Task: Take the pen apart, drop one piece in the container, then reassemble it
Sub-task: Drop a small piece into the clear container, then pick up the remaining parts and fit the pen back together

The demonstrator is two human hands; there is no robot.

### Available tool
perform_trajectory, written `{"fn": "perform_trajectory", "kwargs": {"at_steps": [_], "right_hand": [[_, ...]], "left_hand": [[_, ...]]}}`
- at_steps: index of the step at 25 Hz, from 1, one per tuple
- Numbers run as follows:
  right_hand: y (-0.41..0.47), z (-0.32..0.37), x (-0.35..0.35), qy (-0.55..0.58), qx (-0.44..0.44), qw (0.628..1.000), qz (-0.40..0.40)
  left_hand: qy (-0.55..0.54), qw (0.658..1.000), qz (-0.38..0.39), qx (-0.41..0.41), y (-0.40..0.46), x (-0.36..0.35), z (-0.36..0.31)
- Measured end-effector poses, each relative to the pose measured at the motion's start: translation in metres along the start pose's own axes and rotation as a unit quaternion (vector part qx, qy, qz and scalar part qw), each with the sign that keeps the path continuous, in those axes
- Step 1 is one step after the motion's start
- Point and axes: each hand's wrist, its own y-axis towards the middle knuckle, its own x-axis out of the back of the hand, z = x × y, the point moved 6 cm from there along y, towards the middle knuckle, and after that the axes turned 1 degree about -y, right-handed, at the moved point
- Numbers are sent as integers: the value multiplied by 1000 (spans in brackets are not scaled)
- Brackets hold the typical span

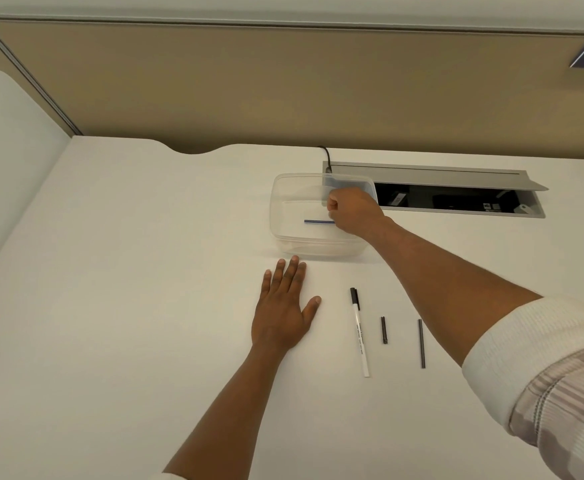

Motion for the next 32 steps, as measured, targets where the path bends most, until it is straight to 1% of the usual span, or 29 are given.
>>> {"fn": "perform_trajectory", "kwargs": {"at_steps": [4,8,12,14,17,23,28,32], "right_hand": [[-17,1,20,95,19,993,-70],[-43,-1,43,106,59,982,-141],[-81,-21,53,127,49,968,-209],[-100,-34,52,129,33,965,-224],[-128,-51,45,129,13,967,-220],[-193,-89,17,137,-36,971,-193],[-244,-117,-16,129,-94,976,-148],[-271,-127,-32,127,-115,976,-134]], "left_hand": [[-6,1000,4,-3,-2,2,0],[-9,1000,6,1,-9,2,-2],[-13,1000,8,0,-20,2,-5],[-15,1000,14,3,-27,2,-6],[-11,999,30,5,-40,0,-9],[27,997,73,-26,-67,-2,-18],[31,996,87,-18,-83,0,-28],[34,994,99,-8,-91,0,-35]]}}
